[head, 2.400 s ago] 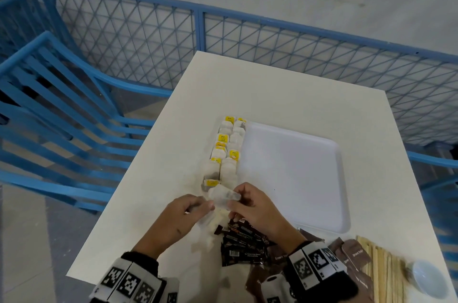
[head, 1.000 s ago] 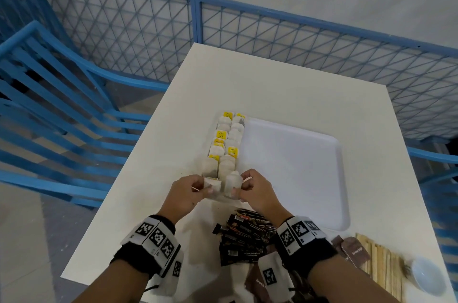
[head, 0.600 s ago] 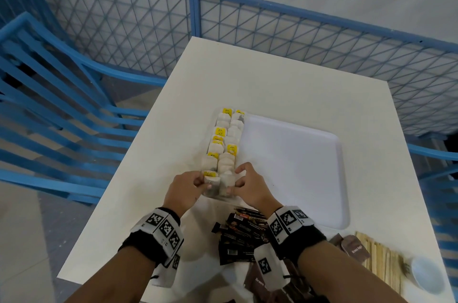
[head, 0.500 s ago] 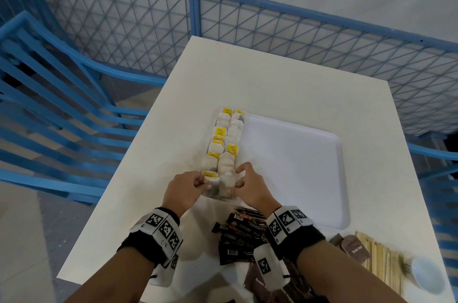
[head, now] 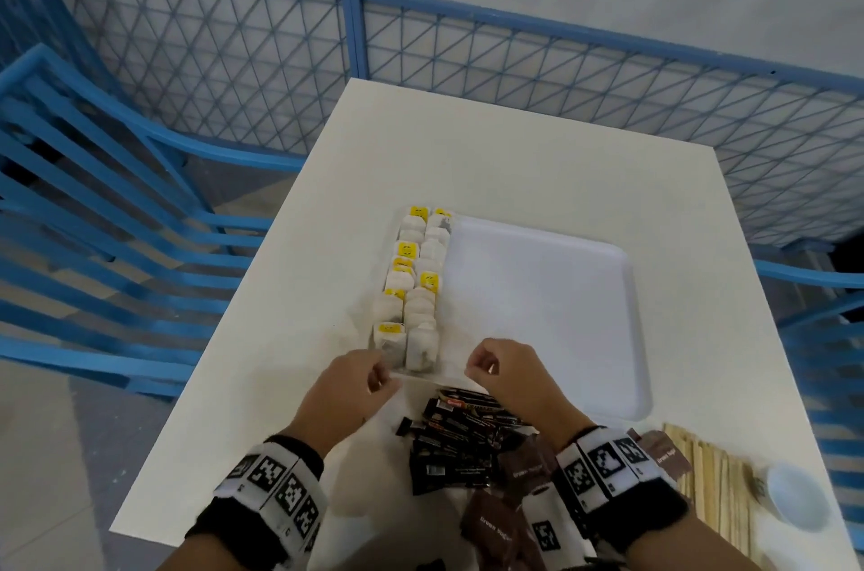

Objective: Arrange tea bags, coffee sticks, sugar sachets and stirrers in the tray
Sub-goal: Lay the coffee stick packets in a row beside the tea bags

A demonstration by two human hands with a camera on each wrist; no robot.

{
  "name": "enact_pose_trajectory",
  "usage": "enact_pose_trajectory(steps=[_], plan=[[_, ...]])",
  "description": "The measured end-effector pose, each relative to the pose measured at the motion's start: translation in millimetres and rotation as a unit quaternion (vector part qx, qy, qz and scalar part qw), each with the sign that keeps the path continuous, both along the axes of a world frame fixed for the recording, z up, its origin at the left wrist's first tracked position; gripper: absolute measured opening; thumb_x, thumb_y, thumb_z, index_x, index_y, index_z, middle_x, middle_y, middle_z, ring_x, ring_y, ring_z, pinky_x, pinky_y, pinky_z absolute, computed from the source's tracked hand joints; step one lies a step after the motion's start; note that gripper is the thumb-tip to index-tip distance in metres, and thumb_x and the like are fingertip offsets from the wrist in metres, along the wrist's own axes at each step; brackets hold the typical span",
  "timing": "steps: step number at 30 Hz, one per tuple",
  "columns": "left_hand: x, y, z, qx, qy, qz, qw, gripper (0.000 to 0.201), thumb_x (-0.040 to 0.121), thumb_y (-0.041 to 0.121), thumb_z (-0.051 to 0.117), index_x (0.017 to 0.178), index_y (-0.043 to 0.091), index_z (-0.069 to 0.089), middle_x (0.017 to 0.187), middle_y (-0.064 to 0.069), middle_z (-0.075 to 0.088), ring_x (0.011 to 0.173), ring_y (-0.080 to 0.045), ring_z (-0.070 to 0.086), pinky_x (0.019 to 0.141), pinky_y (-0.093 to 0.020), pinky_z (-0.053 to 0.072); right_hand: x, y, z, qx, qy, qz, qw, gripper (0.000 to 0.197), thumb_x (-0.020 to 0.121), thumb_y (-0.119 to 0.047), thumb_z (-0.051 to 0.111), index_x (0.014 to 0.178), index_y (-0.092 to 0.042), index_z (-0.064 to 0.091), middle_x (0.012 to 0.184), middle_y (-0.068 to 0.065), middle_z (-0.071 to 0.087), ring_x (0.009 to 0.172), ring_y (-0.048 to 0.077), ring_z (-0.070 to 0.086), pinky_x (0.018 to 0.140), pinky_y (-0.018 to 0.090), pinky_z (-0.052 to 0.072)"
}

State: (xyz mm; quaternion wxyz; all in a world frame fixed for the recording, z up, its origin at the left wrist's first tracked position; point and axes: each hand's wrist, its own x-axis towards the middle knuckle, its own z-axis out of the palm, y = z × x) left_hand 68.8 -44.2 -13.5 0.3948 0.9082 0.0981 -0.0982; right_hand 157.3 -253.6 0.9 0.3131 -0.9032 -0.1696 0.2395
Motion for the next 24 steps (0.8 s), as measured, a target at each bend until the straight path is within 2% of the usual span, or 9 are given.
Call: enact_pose_trajectory(steps=[3, 5, 8, 11, 13, 15, 17, 20, 24], plan=[[-7, -28, 8, -0.001, -0.023, -0.146, 0.989, 0.010, 0.084, 0.026, 0.064, 0.078, 0.021, 0.059, 0.077, 0.014, 0.050, 0.072, 0.001, 0.047, 0.066, -0.012, 0.034, -14, -16, 3, -0.053, -0.021, 0.092, 0.994, 0.014, 0.088, -0.024, 0.060, 0.097, -0.016, 0.066, 0.091, -0.005, 0.054, 0.082, 0.005, 0.048, 0.072, 0.013, 0.036], [-9, -46, 8, 0.038, -0.038, -0.219, 0.974, 0.016, 0.085, 0.027, 0.062, 0.094, 0.015, 0.064, 0.093, 0.009, 0.053, 0.090, -0.007, 0.049, 0.076, -0.018, 0.034, -24, -20, 1, -0.096, -0.034, 0.147, 0.984, 0.026, 0.087, -0.027, 0.059, 0.111, -0.016, 0.062, 0.105, -0.001, 0.054, 0.100, 0.012, 0.047, 0.087, 0.020, 0.037], [-12, -66, 3, 0.133, -0.034, -0.266, 0.954, 0.032, 0.084, 0.025, 0.059, 0.115, 0.015, 0.058, 0.118, 0.002, 0.054, 0.108, -0.017, 0.048, 0.087, -0.026, 0.034, -35, -21, -4, -0.110, -0.051, 0.152, 0.981, 0.040, 0.088, -0.022, 0.055, 0.127, -0.015, 0.051, 0.122, 0.003, 0.051, 0.115, 0.018, 0.044, 0.100, 0.027, 0.037], [-14, -74, -3, 0.214, -0.037, -0.282, 0.935, 0.035, 0.086, 0.018, 0.053, 0.120, 0.015, 0.054, 0.123, -0.001, 0.051, 0.114, -0.022, 0.045, 0.089, -0.029, 0.032, -40, -21, -8, -0.109, -0.073, 0.142, 0.981, 0.037, 0.090, -0.020, 0.052, 0.126, -0.014, 0.050, 0.123, 0.004, 0.050, 0.117, 0.020, 0.043, 0.100, 0.027, 0.037], [-16, -74, 0, 0.215, -0.035, -0.289, 0.932, 0.032, 0.084, 0.018, 0.054, 0.116, 0.016, 0.058, 0.119, -0.002, 0.053, 0.111, -0.022, 0.047, 0.088, -0.030, 0.034, -42, -22, -11, -0.103, -0.087, 0.141, 0.981, 0.031, 0.089, -0.022, 0.053, 0.119, -0.014, 0.055, 0.119, 0.003, 0.050, 0.115, 0.019, 0.043, 0.097, 0.026, 0.037], [-19, -71, 5, 0.202, -0.037, -0.300, 0.932, 0.019, 0.072, 0.027, 0.059, 0.090, 0.023, 0.066, 0.098, 0.004, 0.060, 0.091, -0.017, 0.058, 0.075, -0.027, 0.043, -43, -22, -14, -0.092, -0.093, 0.136, 0.982, 0.027, 0.089, -0.024, 0.054, 0.114, -0.014, 0.057, 0.116, 0.002, 0.051, 0.113, 0.018, 0.043, 0.095, 0.026, 0.038], [-21, -66, 6, 0.222, -0.041, -0.303, 0.926, 0.016, 0.068, 0.036, 0.048, 0.070, 0.030, 0.062, 0.079, 0.012, 0.060, 0.070, -0.010, 0.059, 0.060, -0.021, 0.043, -43, -24, -15, -0.072, -0.089, 0.124, 0.986, 0.025, 0.088, -0.025, 0.056, 0.110, -0.015, 0.059, 0.112, 0.001, 0.053, 0.110, 0.017, 0.044, 0.093, 0.025, 0.037], [-25, -64, 5, 0.157, -0.038, -0.261, 0.952, 0.034, 0.084, 0.032, 0.031, 0.093, 0.021, 0.062, 0.093, 0.005, 0.063, 0.083, -0.016, 0.057, 0.070, -0.024, 0.035, -41, -27, -12, -0.046, -0.080, 0.108, 0.990, 0.018, 0.089, -0.027, 0.056, 0.102, -0.016, 0.063, 0.102, -0.002, 0.056, 0.103, 0.013, 0.044, 0.086, 0.021, 0.035], [-33, -52, 12, 0.016, -0.046, -0.131, 0.990, 0.009, 0.096, 0.020, 0.042, 0.098, 0.018, 0.050, 0.078, 0.012, 0.051, 0.067, 0.000, 0.046, 0.062, -0.014, 0.035, -38, -31, -6, 0.003, -0.062, 0.088, 0.994, 0.015, 0.089, -0.028, 0.059, 0.096, -0.016, 0.065, 0.086, -0.010, 0.055, 0.088, 0.008, 0.046, 0.078, 0.018, 0.037]])
